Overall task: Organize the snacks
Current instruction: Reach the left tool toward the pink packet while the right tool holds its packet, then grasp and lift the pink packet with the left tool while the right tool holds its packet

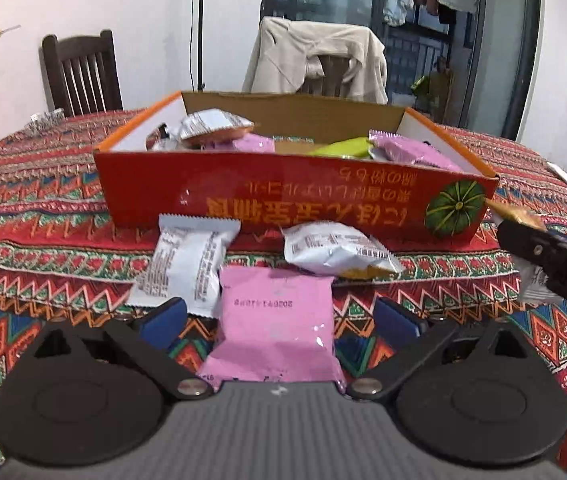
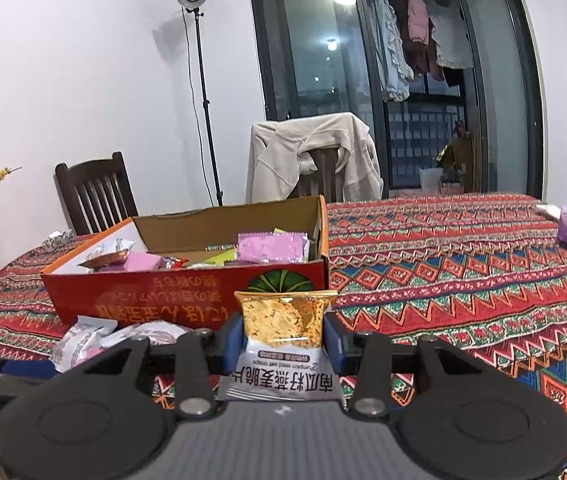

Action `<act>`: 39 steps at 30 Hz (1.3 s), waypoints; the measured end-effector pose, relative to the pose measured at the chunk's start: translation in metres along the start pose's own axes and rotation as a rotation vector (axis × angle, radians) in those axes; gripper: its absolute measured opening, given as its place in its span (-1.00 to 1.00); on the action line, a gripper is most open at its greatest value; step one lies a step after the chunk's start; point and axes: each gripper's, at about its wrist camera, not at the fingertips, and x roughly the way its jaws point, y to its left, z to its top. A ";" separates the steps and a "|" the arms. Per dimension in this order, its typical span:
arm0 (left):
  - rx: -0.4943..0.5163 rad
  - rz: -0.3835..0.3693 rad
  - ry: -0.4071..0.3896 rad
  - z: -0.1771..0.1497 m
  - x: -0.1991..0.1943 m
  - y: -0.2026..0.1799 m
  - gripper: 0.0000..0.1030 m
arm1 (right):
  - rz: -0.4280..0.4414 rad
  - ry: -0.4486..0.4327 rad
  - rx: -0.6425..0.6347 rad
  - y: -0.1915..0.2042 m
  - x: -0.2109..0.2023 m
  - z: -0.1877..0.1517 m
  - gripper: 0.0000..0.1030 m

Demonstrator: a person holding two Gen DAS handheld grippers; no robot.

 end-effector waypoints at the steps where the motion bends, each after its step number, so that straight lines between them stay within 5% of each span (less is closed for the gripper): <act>1: -0.006 -0.007 0.005 0.000 0.000 0.001 0.72 | 0.000 -0.002 -0.005 0.001 -0.001 0.000 -0.19; 2: -0.010 -0.016 0.013 -0.001 0.002 0.002 0.35 | 0.001 -0.003 -0.012 0.002 -0.001 0.000 -0.19; 3: -0.009 -0.016 0.016 -0.001 0.002 0.002 0.24 | 0.002 -0.002 -0.022 0.004 -0.001 0.000 -0.19; 18: -0.002 -0.045 -0.051 -0.003 -0.013 0.003 0.20 | -0.001 0.008 -0.039 0.009 0.002 0.000 -0.19; 28: -0.006 0.113 -0.221 -0.002 -0.037 0.006 0.20 | 0.015 -0.008 -0.044 0.008 -0.003 -0.002 -0.19; 39: 0.011 0.089 -0.280 -0.003 -0.051 0.005 0.20 | 0.043 -0.019 -0.063 0.012 -0.004 -0.002 -0.19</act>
